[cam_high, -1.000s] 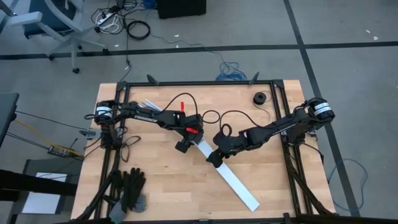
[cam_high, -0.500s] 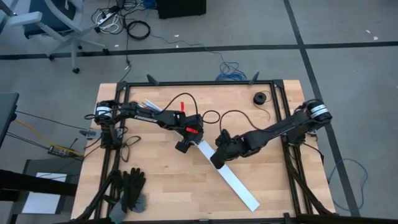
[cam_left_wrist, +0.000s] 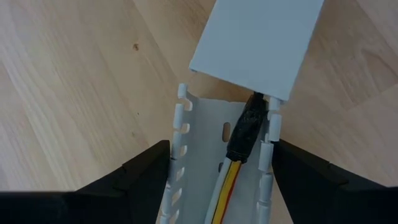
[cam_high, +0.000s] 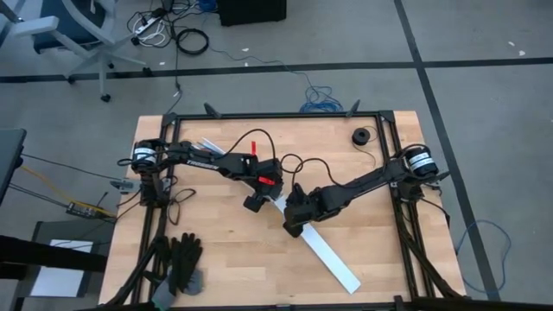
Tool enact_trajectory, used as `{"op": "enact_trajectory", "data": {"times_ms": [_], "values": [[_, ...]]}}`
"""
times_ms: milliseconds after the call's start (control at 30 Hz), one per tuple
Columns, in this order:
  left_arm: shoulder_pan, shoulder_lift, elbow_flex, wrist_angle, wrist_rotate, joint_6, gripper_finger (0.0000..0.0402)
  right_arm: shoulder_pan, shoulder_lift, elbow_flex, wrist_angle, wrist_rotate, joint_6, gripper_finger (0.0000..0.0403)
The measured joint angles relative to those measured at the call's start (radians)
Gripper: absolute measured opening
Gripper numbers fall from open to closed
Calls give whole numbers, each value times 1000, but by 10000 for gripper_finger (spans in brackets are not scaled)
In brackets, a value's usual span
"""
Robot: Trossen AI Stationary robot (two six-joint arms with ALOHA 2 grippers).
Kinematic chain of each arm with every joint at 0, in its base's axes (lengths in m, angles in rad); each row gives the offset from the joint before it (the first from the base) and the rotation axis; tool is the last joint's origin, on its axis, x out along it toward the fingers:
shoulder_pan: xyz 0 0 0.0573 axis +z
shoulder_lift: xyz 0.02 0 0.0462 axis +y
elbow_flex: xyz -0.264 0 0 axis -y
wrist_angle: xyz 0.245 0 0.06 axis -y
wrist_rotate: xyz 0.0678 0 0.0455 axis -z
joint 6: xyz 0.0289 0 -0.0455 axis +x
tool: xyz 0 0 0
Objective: Ziptie cables
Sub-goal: Close the white cable duct
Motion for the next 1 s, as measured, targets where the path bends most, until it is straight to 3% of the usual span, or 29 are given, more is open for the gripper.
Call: {"op": "enact_trajectory", "data": {"times_ms": [767, 1000], "values": [[0, 0, 0, -3, 0, 0, 252, -6, 19, 0, 95, -166, -31, 335], [0, 0, 0, -23, 0, 0, 252, 20, 25, 0, 111, -173, 13, 320]]}}
